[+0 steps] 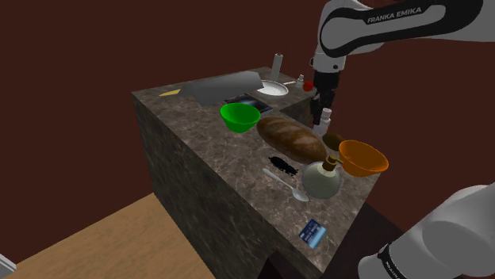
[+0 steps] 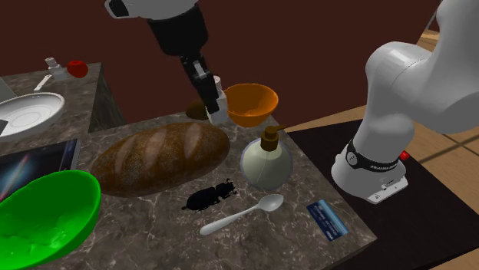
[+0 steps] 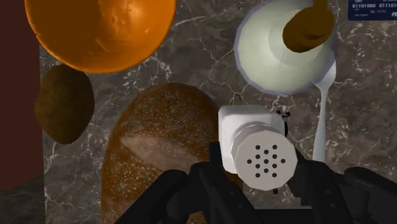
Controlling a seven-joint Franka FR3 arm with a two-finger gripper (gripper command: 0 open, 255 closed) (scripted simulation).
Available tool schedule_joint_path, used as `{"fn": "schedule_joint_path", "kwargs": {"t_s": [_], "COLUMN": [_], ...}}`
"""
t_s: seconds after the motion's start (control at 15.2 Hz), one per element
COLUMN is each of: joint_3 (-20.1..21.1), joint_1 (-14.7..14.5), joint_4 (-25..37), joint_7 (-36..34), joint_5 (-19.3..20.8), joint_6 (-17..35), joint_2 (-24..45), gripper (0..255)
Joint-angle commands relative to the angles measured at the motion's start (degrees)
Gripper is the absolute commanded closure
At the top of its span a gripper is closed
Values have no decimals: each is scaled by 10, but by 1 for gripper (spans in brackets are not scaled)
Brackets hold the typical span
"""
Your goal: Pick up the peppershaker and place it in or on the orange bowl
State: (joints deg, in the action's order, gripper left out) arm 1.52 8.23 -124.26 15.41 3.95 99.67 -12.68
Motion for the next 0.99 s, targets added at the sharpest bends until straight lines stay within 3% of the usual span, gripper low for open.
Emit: {"fn": "schedule_joint_path", "kwargs": {"t_s": [0.0, 0.92], "joint_3": [-16, -141], "joint_1": [12, 101], "joint_4": [-24, -97], "joint_7": [25, 201], "joint_5": [9, 98], "joint_6": [2, 12], "joint_2": [-24, -111], "gripper": [255, 255]}}
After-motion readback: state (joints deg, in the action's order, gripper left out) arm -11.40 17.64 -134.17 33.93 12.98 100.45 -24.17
